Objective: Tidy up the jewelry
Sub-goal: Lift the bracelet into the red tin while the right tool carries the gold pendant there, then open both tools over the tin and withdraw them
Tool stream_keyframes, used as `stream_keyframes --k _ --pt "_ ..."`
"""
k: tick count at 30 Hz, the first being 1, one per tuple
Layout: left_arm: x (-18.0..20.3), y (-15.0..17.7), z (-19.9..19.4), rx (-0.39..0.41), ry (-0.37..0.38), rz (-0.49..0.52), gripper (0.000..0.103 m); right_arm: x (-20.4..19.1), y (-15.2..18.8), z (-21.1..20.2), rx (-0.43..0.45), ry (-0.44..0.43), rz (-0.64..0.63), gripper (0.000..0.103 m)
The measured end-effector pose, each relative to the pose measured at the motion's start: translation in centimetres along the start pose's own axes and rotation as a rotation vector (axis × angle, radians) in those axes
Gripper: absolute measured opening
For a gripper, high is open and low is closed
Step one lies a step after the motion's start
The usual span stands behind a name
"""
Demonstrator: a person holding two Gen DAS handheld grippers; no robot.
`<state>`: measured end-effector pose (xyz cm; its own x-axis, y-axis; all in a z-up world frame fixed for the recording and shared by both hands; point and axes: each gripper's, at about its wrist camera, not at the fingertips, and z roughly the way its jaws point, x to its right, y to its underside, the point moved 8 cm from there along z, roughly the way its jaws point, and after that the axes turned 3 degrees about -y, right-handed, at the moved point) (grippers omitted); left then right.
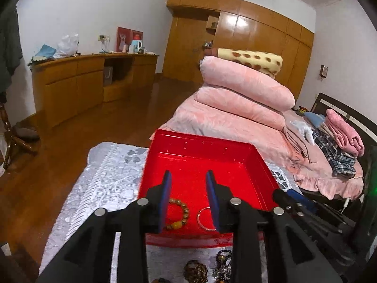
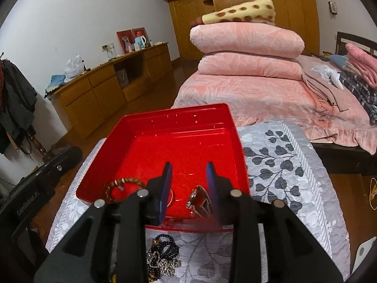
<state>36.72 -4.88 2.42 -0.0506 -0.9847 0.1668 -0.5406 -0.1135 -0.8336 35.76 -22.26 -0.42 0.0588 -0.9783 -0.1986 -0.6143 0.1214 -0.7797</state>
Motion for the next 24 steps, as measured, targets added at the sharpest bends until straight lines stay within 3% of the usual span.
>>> stream_keyframes --k 7,15,20,24 --pt "-1.6 2.8 -4.1 0.045 -0.062 0.072 0.047 0.6 3.4 -4.0 0.031 -0.003 -0.022 0.039" --pt "-2.8 9.8 -6.5 -0.062 -0.102 0.114 0.058 -0.2 11.1 -6.9 -0.061 -0.041 -0.025 0.039" --pt "-3.0 13.4 -7.9 -0.112 -0.104 0.111 0.06 -2.4 15.5 -7.9 -0.123 -0.058 -0.064 0.039" --pt "-3.2 15.3 -8.6 -0.137 -0.107 0.097 0.06 -3.0 16.8 -8.4 -0.131 -0.034 -0.092 0.039"
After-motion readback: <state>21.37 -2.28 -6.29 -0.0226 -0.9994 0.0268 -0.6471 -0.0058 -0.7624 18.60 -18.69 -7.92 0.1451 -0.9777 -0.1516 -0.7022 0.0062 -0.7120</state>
